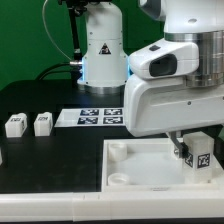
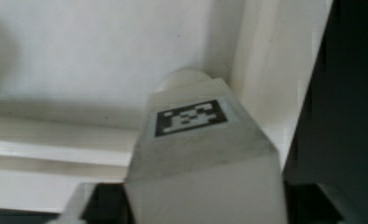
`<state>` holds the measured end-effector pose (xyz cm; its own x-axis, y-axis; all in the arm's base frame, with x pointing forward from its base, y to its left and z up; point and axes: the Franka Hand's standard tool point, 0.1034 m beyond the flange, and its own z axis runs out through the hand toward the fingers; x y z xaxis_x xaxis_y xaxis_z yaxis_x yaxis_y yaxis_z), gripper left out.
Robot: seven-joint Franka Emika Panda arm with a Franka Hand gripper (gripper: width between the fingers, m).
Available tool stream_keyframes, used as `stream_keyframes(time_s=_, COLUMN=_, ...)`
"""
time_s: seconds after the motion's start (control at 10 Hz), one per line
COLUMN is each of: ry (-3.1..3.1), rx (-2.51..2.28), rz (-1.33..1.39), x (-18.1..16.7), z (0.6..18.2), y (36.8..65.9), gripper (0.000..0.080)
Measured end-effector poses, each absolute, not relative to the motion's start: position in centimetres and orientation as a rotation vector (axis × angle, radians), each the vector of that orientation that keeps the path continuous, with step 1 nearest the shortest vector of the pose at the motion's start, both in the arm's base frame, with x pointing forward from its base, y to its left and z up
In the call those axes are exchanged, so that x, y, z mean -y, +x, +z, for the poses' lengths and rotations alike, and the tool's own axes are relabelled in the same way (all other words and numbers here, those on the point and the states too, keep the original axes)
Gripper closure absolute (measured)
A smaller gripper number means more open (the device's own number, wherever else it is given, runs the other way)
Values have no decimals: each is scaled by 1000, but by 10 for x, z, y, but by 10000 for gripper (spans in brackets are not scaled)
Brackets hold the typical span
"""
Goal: Assemble one leg
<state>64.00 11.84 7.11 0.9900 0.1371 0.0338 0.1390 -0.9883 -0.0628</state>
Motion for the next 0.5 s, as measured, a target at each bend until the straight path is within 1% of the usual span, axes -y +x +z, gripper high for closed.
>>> stream_keyframes(time_s=0.1, ry=-3069, rx=213, rz=-46, x=-118, z=71, y=640, gripper=508)
stream_keyframes(time_s=0.4, ry=-3070, rx=186, rz=-45, x=-118, z=71, y=640, gripper=508)
stream_keyframes(time_s=0.5, ry=-3073, rx=4, rz=-63, x=-117, z=71, y=641, gripper=508)
